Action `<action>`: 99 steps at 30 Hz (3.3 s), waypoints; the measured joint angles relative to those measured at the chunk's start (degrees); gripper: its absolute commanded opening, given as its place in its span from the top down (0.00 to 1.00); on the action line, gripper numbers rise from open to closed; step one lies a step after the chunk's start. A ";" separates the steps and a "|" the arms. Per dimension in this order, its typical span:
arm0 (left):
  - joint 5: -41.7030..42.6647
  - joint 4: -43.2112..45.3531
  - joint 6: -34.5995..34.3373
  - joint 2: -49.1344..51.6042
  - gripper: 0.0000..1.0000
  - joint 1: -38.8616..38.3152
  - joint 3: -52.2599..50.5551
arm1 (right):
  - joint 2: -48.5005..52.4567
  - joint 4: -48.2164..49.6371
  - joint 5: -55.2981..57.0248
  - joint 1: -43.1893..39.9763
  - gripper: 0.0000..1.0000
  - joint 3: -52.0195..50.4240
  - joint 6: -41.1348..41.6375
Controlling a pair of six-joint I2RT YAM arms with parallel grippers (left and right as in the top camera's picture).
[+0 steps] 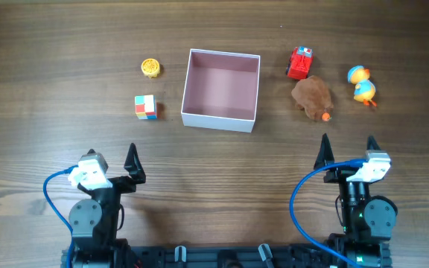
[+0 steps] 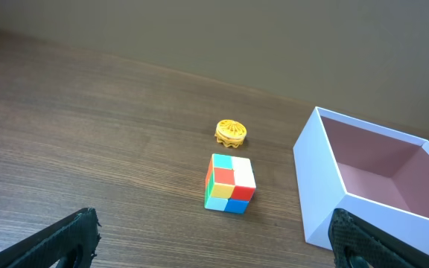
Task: Pack container
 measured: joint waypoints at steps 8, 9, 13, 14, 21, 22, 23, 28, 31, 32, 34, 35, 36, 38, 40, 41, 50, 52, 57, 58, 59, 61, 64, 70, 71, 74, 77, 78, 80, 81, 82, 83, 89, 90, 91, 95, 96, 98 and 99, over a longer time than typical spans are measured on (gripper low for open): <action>-0.02 0.00 -0.02 0.00 0.00 0.00 0.00 | 0.00 0.00 0.00 0.00 0.00 0.00 0.00; -0.02 0.00 0.00 0.00 0.00 0.00 0.00 | 0.00 0.00 0.00 0.00 0.00 0.00 0.00; 0.00 0.00 0.00 0.00 0.00 0.00 0.00 | 0.00 0.00 0.00 0.00 0.00 0.00 0.00; -0.02 0.00 0.00 0.00 0.00 0.00 0.00 | 0.00 0.00 0.00 0.00 0.00 0.00 0.00; -0.02 0.00 0.00 0.00 0.00 0.00 0.00 | 0.00 0.02 0.00 0.00 0.00 0.00 0.00; -0.02 0.00 -0.02 0.00 0.00 0.00 0.00 | 0.00 0.00 -0.02 0.00 0.00 0.00 0.00; 0.00 0.00 -0.02 0.00 0.00 0.00 0.00 | 0.00 0.00 0.00 0.00 0.00 0.00 0.00; -0.02 0.00 -0.02 0.00 0.00 0.00 0.00 | 0.00 0.00 -0.02 0.00 0.00 0.00 0.00; -0.02 0.00 0.00 0.00 0.00 0.00 0.00 | 0.00 0.02 -0.02 0.00 0.00 0.00 0.00; 0.00 0.00 -0.02 0.00 0.00 0.00 0.00 | 0.00 0.00 -0.02 0.00 0.00 0.00 0.00; -0.02 0.00 0.00 0.00 0.00 0.00 0.00 | 0.00 0.00 -0.02 0.00 0.00 0.00 0.00; -0.02 0.00 -0.02 0.00 0.00 0.00 0.00 | 0.00 0.02 -0.02 0.00 0.00 0.00 0.00; -0.02 0.00 -0.02 0.00 0.00 0.00 0.00 | 0.00 0.00 -0.02 0.00 0.00 0.00 0.00; -0.02 0.00 -0.02 0.00 0.00 0.00 0.00 | 0.00 0.00 -0.02 0.00 0.00 0.00 0.00; -0.02 0.00 -0.02 0.00 0.00 0.00 0.00 | 0.00 0.02 0.00 0.00 0.00 0.00 0.00; -0.02 0.00 -0.02 0.00 0.00 0.00 0.00 | 0.00 0.02 -0.02 0.00 0.00 0.00 0.00; 0.00 0.02 0.00 0.00 0.00 0.00 0.00 | 0.00 0.33 -0.02 0.00 0.00 0.00 0.00; -0.02 0.02 -0.02 0.00 0.00 0.00 0.00 | 0.00 0.20 -0.04 0.00 0.00 0.00 2.62; 0.63 0.04 -0.52 0.00 0.00 0.00 0.00 | 4.74 -1.20 -6.78 0.00 0.00 0.37 12.76; 1.29 0.02 -0.98 0.02 0.00 0.00 0.02 | 6.73 -2.69 -8.00 0.00 0.00 0.98 13.62; 1.95 0.00 -1.51 0.07 0.00 0.00 0.11 | 9.20 -3.93 -8.96 0.00 0.00 2.10 14.23; 3.58 -0.35 -3.17 1.51 0.00 0.00 2.08 | 15.96 -5.25 -10.62 0.00 0.00 6.86 13.94; 4.72 -1.73 -4.37 9.01 0.00 0.00 11.26 | 31.15 -12.33 -13.18 0.00 0.00 22.16 12.41; 6.12 -17.35 -4.90 32.61 0.00 0.00 36.00 | 59.80 -37.97 -15.21 0.11 0.00 57.51 8.41; 6.21 -18.97 -4.87 36.44 0.00 0.00 39.71 | 63.08 -39.89 -15.50 0.11 0.00 62.55 7.98; 6.45 -30.84 -4.85 47.28 0.00 0.00 52.39 | 68.91 -41.53 -19.23 0.11 0.00 73.57 5.27; 6.64 -34.93 -4.85 51.89 0.00 0.00 58.38 | 72.76 -44.46 -19.89 0.15 0.00 82.93 3.89; 6.64 -35.21 -4.85 52.46 0.00 0.00 59.28 | 75.58 -48.00 -18.75 0.24 0.00 88.87 3.76; 6.60 -35.41 -4.85 52.46 0.00 0.00 59.43 | 79.73 -53.68 -16.04 0.63 0.00 95.89 3.80; 6.60 -35.56 -4.85 52.46 0.00 0.00 59.45 | 82.27 -56.37 -14.56 0.98 0.00 99.23 3.87; 6.58 -35.58 -4.85 52.46 0.00 0.00 59.45 | 85.20 -58.51 -13.11 1.55 0.00 102.44 4.09; 6.40 -35.58 -4.85 52.54 0.00 0.00 59.47 | 88.02 -60.26 -12.07 2.10 0.00 105.11 4.42; 6.16 -35.60 -4.87 52.74 0.00 0.00 59.49 | 104.00 -63.67 -8.46 5.81 0.00 110.88 7.56; 6.16 -35.60 -4.87 52.78 0.00 0.00 59.49 | 105.61 -63.65 -7.45 6.27 0.00 110.99 8.39; 6.16 -35.60 -4.87 52.78 0.00 0.00 59.49 | 107.51 -63.60 -6.51 6.75 0.00 111.08 9.29; 6.16 -35.60 -4.87 52.85 0.00 0.00 59.49 | 114.90 -63.56 -4.13 7.98 0.00 111.12 11.56; 6.16 -35.65 -4.87 52.98 0.00 0.00 59.49 | 115.67 -63.78 -4.11 8.09 0.00 111.12 11.58; 6.19 -36.24 -4.87 53.48 0.00 0.00 59.49 | 116.19 -61.70 -5.77 8.24 0.00 111.12 11.78; 6.16 -36.44 -4.87 53.86 0.00 0.00 59.49 | 116.08 -60.28 -7.19 8.24 0.00 111.14 11.80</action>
